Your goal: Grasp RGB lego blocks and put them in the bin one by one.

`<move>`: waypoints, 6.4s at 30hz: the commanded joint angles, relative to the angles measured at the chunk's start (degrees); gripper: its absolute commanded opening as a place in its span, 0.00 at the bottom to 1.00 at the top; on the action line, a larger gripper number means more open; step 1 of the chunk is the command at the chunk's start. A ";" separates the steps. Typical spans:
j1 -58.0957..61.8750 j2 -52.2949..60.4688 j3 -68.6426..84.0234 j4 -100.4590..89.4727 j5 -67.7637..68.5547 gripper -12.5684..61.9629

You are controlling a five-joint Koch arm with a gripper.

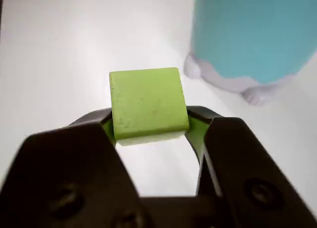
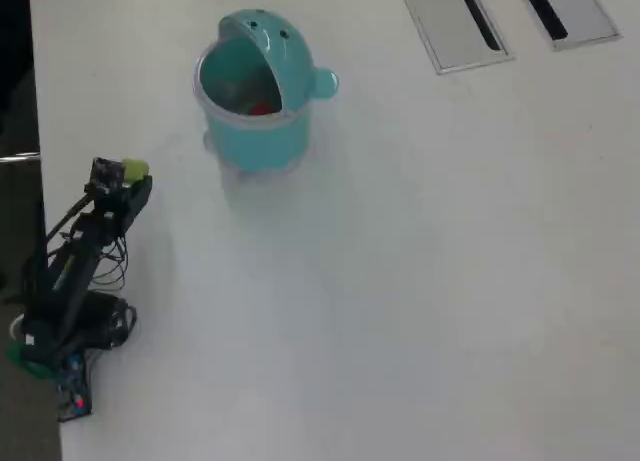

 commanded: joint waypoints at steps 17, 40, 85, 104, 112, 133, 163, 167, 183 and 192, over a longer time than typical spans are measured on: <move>10.20 -12.57 -35.86 -1.93 11.25 0.37; 22.85 -57.92 -78.93 -11.60 7.29 0.37; 30.06 -14.85 -40.52 -19.16 24.08 0.57; 40.87 -1.76 -20.92 -30.15 40.34 0.57; 47.81 3.52 -10.37 -37.71 49.66 0.57; 60.21 4.66 17.14 -70.66 63.63 0.57; 60.38 4.92 42.80 -90.26 69.87 0.57; 60.56 4.92 43.51 -89.21 70.31 0.57; 60.38 4.92 43.51 -60.38 77.17 0.63; 59.77 4.92 43.51 -46.05 77.08 0.63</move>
